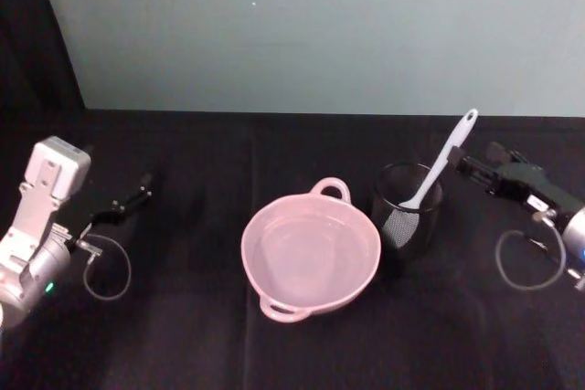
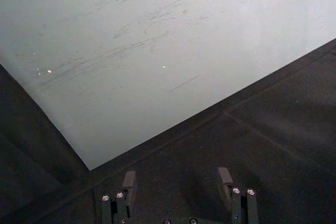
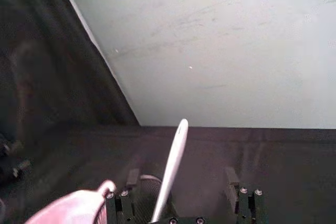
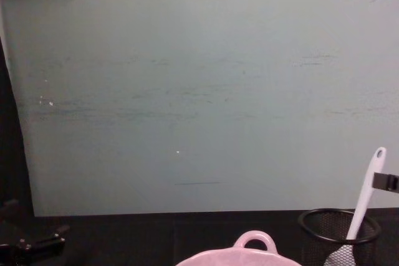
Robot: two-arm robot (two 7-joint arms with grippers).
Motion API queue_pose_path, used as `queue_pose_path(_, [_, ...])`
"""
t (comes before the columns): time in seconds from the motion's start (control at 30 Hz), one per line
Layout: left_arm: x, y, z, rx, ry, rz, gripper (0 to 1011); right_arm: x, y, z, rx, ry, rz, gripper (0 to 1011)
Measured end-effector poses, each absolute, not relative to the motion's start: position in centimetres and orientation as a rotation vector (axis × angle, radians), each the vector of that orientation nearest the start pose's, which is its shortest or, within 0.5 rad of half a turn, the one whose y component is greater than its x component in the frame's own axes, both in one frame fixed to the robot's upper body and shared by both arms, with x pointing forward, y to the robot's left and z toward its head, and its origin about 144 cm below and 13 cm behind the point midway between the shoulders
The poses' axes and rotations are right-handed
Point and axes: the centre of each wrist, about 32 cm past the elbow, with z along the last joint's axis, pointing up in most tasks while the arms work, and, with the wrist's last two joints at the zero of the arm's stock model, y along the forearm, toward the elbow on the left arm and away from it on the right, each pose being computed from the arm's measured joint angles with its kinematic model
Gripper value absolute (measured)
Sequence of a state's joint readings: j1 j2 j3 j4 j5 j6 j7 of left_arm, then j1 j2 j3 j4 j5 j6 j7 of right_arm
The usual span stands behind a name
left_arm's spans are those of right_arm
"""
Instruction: Use the one hand to pick up the spoon and stir the clear water in the bowl.
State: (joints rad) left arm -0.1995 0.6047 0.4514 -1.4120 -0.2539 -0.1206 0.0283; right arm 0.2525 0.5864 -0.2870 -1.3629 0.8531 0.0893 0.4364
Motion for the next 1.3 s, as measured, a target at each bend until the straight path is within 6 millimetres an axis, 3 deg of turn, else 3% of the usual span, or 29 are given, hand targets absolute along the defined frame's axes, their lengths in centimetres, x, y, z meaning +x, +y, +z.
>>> queue_pose_path(0.2, [48.9, 31.0, 114.0, 0.305, -0.285, 1.248, 1005, 50.0, -35.9, 119.0, -0.073, 0.160, -1.098, 1002])
queue_pose_path(0.43, [48.9, 31.0, 114.0, 0.304, -0.285, 1.248, 1005, 49.4, -34.9, 119.7, -0.256, 0.032, -1.201, 1002])
queue_pose_path(0.8, [48.9, 31.0, 114.0, 0.304, -0.285, 1.248, 1005, 50.4, -33.2, 117.4, -0.400, -0.139, -1.233, 1003])
queue_pose_path(1.3, [48.9, 31.0, 114.0, 0.304, -0.285, 1.248, 1005, 50.9, -32.4, 115.8, -0.358, -0.204, -1.206, 1002])
